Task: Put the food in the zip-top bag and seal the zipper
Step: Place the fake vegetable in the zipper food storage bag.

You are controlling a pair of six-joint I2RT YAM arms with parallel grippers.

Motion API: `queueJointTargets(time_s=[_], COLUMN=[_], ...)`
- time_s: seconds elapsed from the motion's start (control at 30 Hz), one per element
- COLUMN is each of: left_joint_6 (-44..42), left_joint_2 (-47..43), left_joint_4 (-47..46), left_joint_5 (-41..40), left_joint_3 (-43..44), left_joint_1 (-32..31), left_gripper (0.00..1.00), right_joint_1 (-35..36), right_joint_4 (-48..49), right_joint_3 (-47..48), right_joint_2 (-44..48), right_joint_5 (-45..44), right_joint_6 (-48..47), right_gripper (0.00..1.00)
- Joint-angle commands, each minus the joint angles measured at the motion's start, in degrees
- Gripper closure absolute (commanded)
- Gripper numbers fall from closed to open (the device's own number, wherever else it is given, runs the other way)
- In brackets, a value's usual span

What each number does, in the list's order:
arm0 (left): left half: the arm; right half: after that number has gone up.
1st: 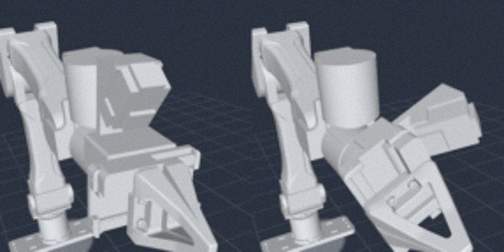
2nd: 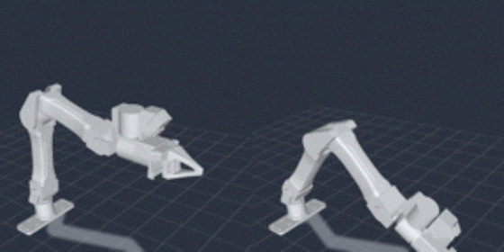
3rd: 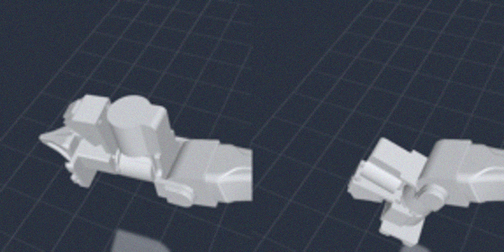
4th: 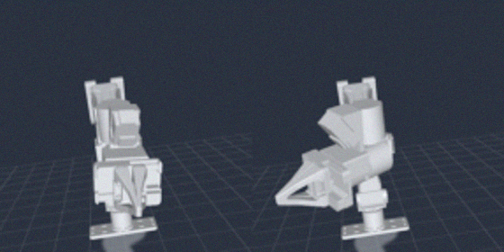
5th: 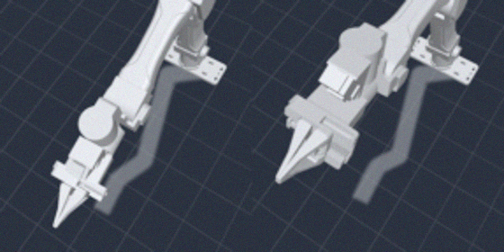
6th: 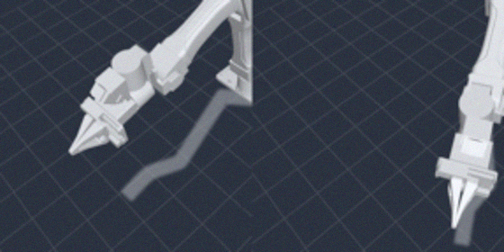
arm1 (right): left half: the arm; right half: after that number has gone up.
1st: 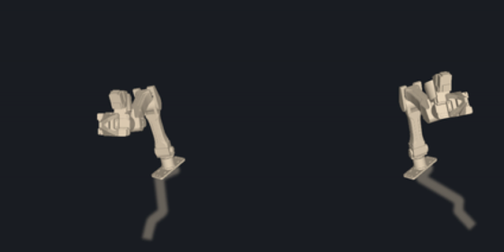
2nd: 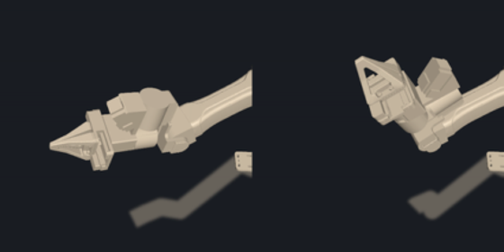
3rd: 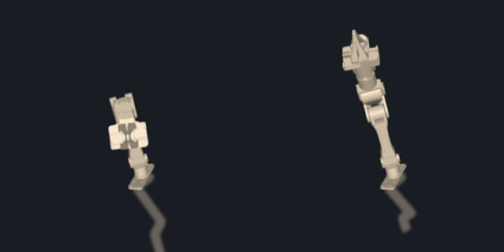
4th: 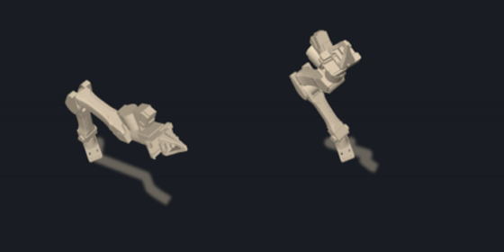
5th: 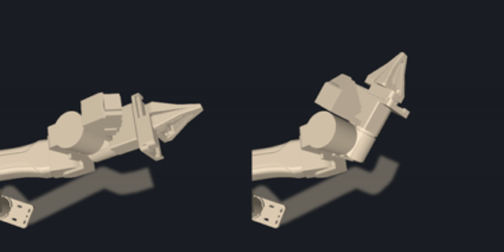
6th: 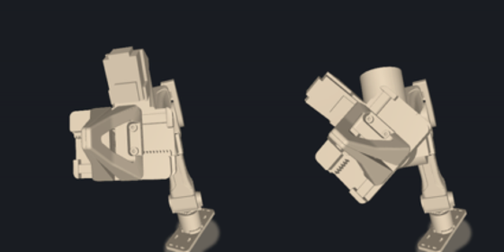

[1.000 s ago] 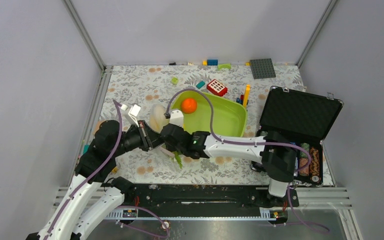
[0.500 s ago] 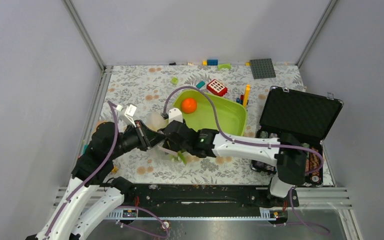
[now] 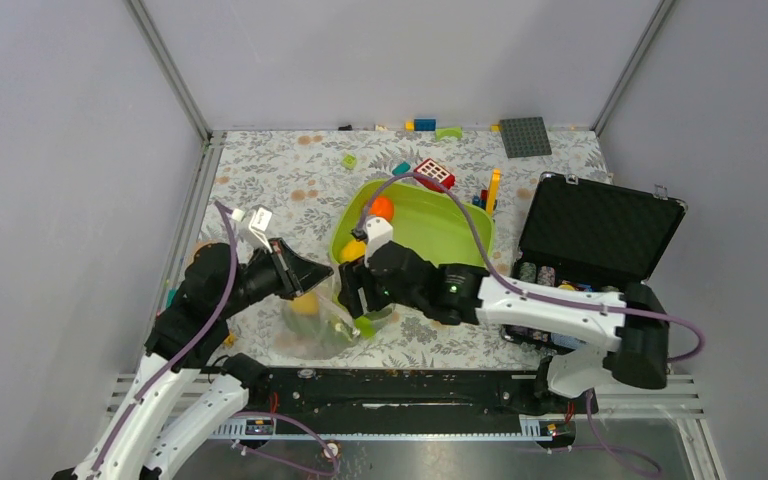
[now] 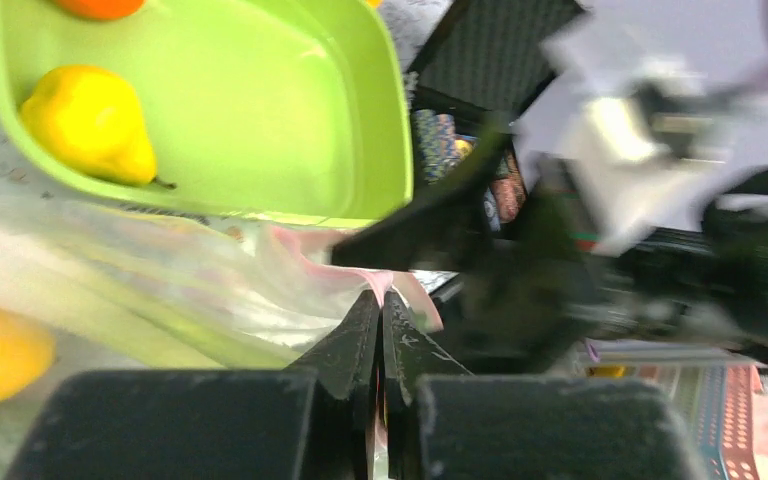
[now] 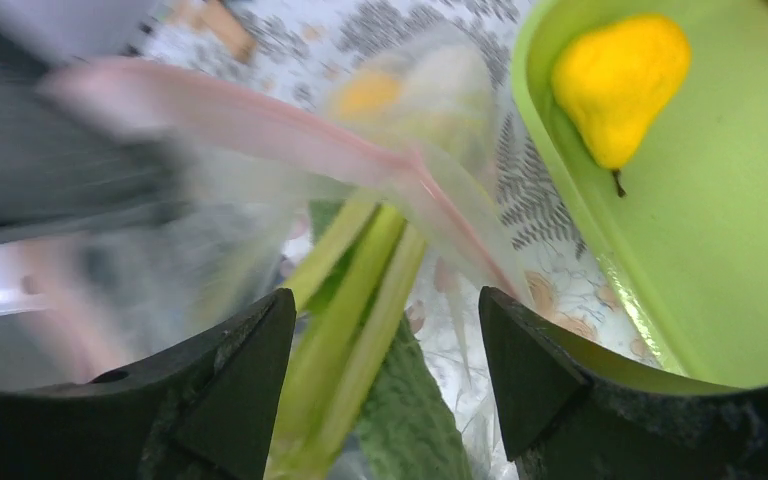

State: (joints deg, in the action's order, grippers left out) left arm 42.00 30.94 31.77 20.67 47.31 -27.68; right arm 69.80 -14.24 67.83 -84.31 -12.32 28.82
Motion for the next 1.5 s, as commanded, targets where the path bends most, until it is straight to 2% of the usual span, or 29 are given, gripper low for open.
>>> queueJointTargets(time_s=[0.0,0.13,0.27,0.33,0.43,0.53,0.87,1.13,1.2,1.33,1.47], left_joint_6=[-1.4,-1.3,-0.8,-0.8,-1.1,-1.2,-1.2,-1.5,-1.6,-2.0,-2.3], left_joint_2=[1.4,1.9,2.6,2.8,3.0,3.3,3.9,3.8,3.8,3.8,3.8], left_joint_4=[0.9,0.7,-0.5,-0.7,-0.6,-1.1,-1.9,-1.6,-1.4,-1.2,-1.2], left_joint_5=[-6.2,-6.3,-5.1,-4.7,-4.5,-4.1,-3.2,-2.9,-2.8,-2.6,-1.6], left_joint_3=[-1.3,-1.9,-2.4,-2.3,-1.8,-1.7,-2.0,-2.2,-2.2,-2.0,-2.0], left_joint_1=[0.7,0.7,0.7,0.7,0.7,0.7,0.7,0.7,0.7,0.7,0.7], left_gripper=[1.0,1.0,1.0,1.0,1.0,1.0,1.0,1.0,1.0,1.0,1.0], right_joint_1=[1.4,1.4,1.3,1.3,1.4,1.4,1.4,1.4,1.4,1.4,1.4], right_joint_4=[12.6,21.4,23.5,24.6,23.8,21.8,17.5,16.9,17.6,19.6,21.0], right_joint_3=[-3.0,-8.1,-10.9,-13.0,-16.3,-18.4,-16.2,-14.8,-14.9,-15.8,-16.0], right_joint_2=[7.9,11.1,13.1,15.1,18.6,20.6,13.2,8.6,8.3,8.8,9.2], right_joint_5=[1.5,4.1,4.3,9.2,21.4,25.1,26.2,22.7,20.1,17.3,15.1], right_joint_6=[-0.3,-1.0,-3.7,-8.7,-16.4,-19.5,-21.2,-20.7,-20.2,-19.0,-17.2], right_gripper=[0.25,0.26,0.26,0.27,0.28,0.29,0.33,0.38,0.45,0.83,1.0])
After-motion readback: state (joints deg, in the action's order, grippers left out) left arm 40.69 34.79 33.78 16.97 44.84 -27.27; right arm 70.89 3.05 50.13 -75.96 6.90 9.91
